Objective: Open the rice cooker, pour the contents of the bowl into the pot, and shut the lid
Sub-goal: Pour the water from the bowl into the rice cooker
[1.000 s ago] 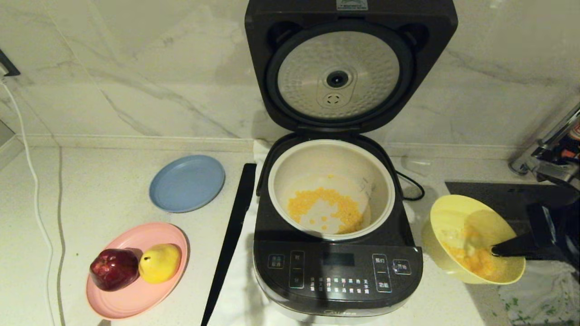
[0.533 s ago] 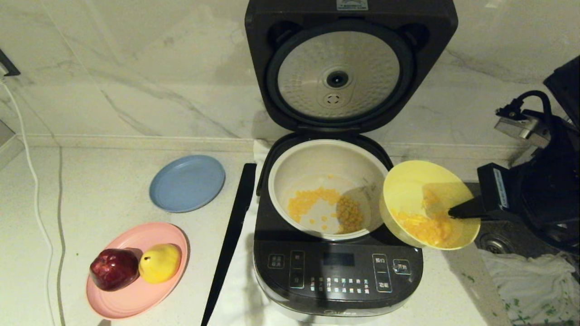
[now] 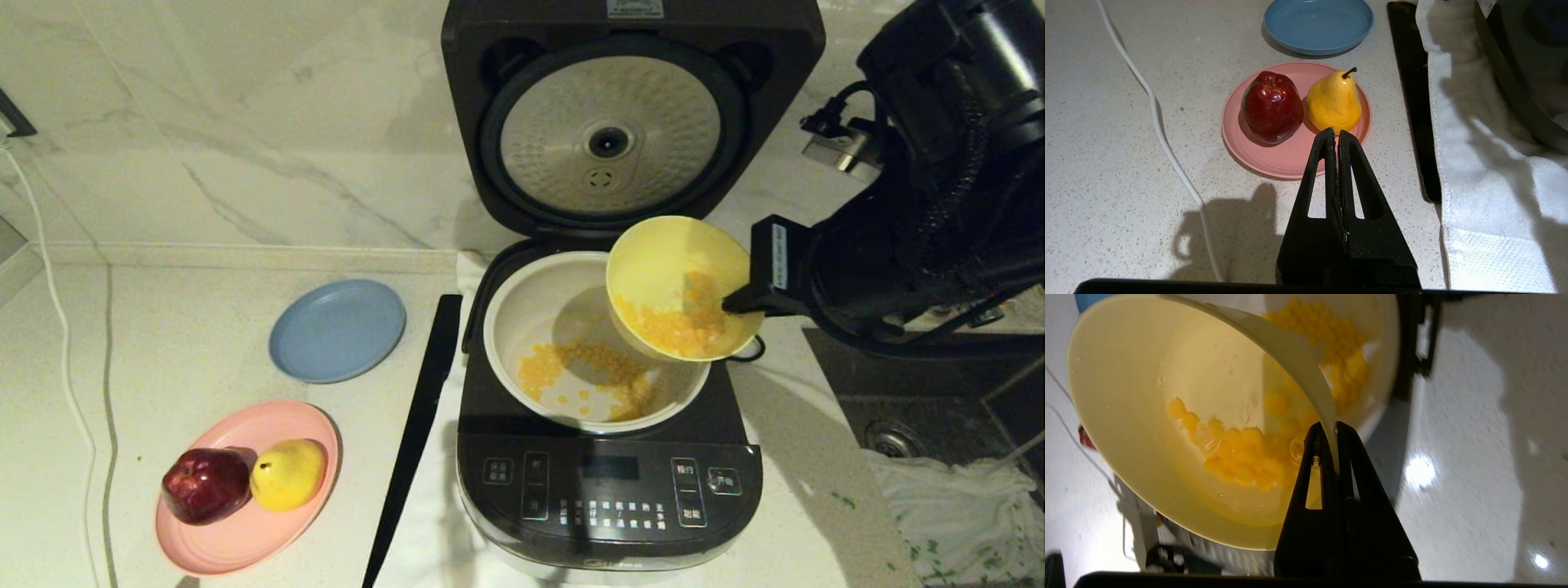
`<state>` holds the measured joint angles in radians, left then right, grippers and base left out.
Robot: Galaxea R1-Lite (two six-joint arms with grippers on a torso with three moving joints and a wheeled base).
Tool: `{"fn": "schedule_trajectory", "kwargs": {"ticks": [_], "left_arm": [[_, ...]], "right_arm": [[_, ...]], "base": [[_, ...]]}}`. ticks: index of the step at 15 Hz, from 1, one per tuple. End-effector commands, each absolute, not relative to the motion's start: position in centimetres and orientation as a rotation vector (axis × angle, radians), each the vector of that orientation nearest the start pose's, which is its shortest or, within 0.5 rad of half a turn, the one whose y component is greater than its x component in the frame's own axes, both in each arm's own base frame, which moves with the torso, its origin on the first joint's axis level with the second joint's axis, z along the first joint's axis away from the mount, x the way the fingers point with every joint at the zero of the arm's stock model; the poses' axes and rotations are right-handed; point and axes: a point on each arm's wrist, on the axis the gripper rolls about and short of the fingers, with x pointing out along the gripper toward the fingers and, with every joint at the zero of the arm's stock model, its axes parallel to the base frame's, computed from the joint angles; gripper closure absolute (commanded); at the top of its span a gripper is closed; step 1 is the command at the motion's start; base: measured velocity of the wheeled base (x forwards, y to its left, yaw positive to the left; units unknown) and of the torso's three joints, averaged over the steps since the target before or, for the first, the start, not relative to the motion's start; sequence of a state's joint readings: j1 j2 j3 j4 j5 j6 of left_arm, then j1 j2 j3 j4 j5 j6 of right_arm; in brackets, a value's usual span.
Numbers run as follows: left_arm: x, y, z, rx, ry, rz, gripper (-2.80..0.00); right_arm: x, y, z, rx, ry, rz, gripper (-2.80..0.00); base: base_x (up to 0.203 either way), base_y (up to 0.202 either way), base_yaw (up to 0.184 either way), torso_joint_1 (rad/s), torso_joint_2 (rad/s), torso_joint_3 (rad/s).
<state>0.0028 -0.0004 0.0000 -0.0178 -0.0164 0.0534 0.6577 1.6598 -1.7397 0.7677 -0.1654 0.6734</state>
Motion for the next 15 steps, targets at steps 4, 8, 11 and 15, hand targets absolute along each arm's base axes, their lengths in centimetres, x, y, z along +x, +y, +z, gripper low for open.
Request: {"fn": "schedule_trajectory", "kwargs": {"ticks": [4,8,11,15], "left_arm": [[-2.2,0.0,7.5,0.054,-0.011,-0.013,0.00],[-2.2,0.0,7.5,0.054,-0.011,-0.013,0.00],[-2.2,0.0,7.5,0.054,-0.011,-0.014,0.00],[-2.2,0.0,7.5,0.054,-0.011,-0.012,0.00]], "right_arm": [[26.1,20.6,30.5,0.326,0.674,0.117,0.00],[26.7,21.4,31.1,0.372,0.571,0.132,0.00],[26.9,21.6,30.5,0.357,0.502,0.082,0.00],[27.6,22.1,27.9,0.266,0.333,0.081,0.00]], "base": [[0.000,0.000,0.000,0.000,0.00,0.000],[0.000,0.000,0.000,0.000,0.00,0.000],[0.000,0.000,0.000,0.000,0.00,0.000],[0.000,0.000,0.000,0.000,0.00,0.000]]}}
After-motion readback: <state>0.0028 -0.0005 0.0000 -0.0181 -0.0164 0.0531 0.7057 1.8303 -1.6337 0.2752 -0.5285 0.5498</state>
